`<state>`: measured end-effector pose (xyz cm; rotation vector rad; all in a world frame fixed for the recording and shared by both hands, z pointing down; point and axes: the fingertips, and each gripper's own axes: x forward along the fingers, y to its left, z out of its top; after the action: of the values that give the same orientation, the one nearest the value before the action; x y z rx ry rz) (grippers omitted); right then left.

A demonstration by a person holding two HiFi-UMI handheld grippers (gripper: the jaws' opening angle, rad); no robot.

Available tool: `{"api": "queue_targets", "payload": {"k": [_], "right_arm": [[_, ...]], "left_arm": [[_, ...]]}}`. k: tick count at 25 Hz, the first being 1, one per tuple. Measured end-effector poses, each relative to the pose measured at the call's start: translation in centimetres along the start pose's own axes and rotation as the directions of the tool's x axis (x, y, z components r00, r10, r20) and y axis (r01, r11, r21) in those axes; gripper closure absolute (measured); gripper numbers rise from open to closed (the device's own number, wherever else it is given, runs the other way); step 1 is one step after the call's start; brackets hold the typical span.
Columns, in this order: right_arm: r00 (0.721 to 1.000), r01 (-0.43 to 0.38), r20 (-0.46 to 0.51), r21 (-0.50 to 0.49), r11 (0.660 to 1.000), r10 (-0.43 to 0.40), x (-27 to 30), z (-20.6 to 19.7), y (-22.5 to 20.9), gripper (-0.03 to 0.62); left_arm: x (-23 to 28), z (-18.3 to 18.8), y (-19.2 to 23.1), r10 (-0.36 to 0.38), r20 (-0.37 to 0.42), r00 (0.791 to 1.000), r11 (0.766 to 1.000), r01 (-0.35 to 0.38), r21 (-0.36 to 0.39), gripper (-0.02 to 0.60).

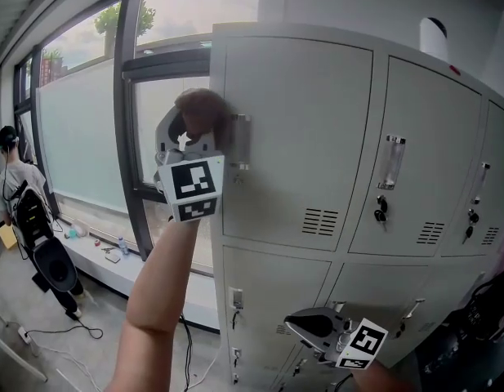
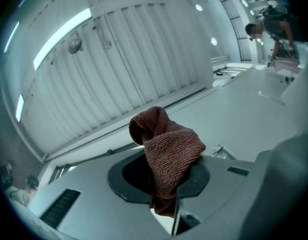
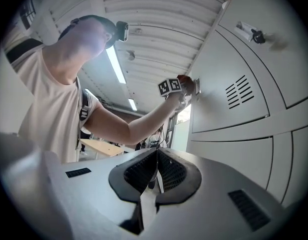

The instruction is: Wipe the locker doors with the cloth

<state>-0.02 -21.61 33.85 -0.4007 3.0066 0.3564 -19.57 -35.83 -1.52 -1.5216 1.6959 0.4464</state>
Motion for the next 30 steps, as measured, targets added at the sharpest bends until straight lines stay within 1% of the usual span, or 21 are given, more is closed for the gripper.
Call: {"api": "queue_targets", "payload": {"k": [2,3,5,7,10,11,14,15,16,18,19,21,23,24,25,28,30], "right_arm": [[1.0,-0.012,0.009,0.009,1.0,0.012,0.4,0.1,0.0,0.576],[1.0,-0.014,0.01,0.011,1.0,0.013,0.5,0.1,-0.1,0.576],[1.0,-0.014,0.013,0.01,1.0,0.014,0.7,0.1,-0.2,0.576],[1.0,-0.015,0.016,0.005,1.0,0.015,0.8,0.3,-0.1,0.576],[1.0,-0.003,0.023,-0.005,1.0,0.003,0.3,1.0,-0.1,0.576],[1.0,0.007,0.026,-0.008,1.0,-0.007,0.1,1.3,-0.3,0.576],[0.999,0.044,0.029,-0.031,0.999,-0.043,-0.8,2.5,-0.7,0.576],[0.998,0.057,0.031,-0.04,0.998,-0.055,-1.2,2.9,-0.9,0.576],[0.997,0.07,0.034,-0.047,0.996,-0.068,-1.5,3.2,-1.0,0.576],[0.995,0.097,0.042,-0.051,0.994,-0.095,-2.2,3.7,-1.3,0.576],[0.993,0.11,0.045,-0.049,0.993,-0.108,-2.5,3.8,-1.5,0.576],[0.991,0.132,0.04,-0.039,0.991,-0.13,-2.9,3.6,-1.6,0.576],[0.989,0.147,0.026,-0.043,0.988,-0.146,-3.4,3.6,-1.7,0.576],[0.988,0.155,0.02,-0.059,0.986,-0.154,-3.7,4.0,-1.9,0.576],[0.987,0.162,0.015,-0.083,0.983,-0.161,-3.9,4.7,-2.1,0.576],[0.982,0.188,0.016,-0.16,0.969,-0.188,-4.4,7.9,-3.6,0.576],[0.978,0.208,0.017,-0.198,0.958,-0.209,-4.5,9.7,-5.0,0.576]], "left_arm": [[0.0,-1.5,1.4,0.003,-0.043,0.999,0.999,-0.005,-0.044,0.509],[-0.1,-1.8,1.2,-0.005,-0.05,0.999,0.999,0.003,-0.042,0.509],[-0.3,-1.4,0.0,-0.014,-0.032,0.999,1.0,0.014,0.004,0.509],[-0.5,-0.1,-1.8,-0.032,0.008,0.999,0.997,0.031,0.067,0.509],[-0.3,2.0,-5.6,-0.113,0.05,0.992,0.984,0.104,0.145,0.509],[-0.1,2.7,-6.7,-0.131,0.057,0.99,0.98,0.121,0.158,0.509],[0.6,4.5,-9.3,-0.166,0.066,0.984,0.974,0.153,0.167,0.509],[0.7,5.1,-10.5,-0.185,0.071,0.98,0.969,0.17,0.182,0.509],[0.7,5.8,-12.0,-0.213,0.078,0.974,0.959,0.194,0.207,0.509],[0.5,7.5,-15.8,-0.289,0.1,0.952,0.927,0.252,0.28,0.509],[0.3,8.4,-17.9,-0.328,0.112,0.938,0.905,0.279,0.321,0.509],[-0.2,10.0,-21.9,-0.401,0.125,0.907,0.855,0.323,0.405,0.509],[-0.7,11.2,-25.2,-0.457,0.125,0.88,0.804,0.35,0.48,0.509],[-0.9,11.5,-26.4,-0.474,0.126,0.871,0.788,0.356,0.502,0.509],[-1.0,11.8,-27.1,-0.482,0.13,0.866,0.783,0.36,0.507,0.509],[-0.9,12.1,-27.3,-0.482,0.15,0.863,0.8,0.364,0.477,0.509],[-0.6,12.2,-27.0,-0.484,0.161,0.86,0.801,0.361,0.477,0.509]]}}
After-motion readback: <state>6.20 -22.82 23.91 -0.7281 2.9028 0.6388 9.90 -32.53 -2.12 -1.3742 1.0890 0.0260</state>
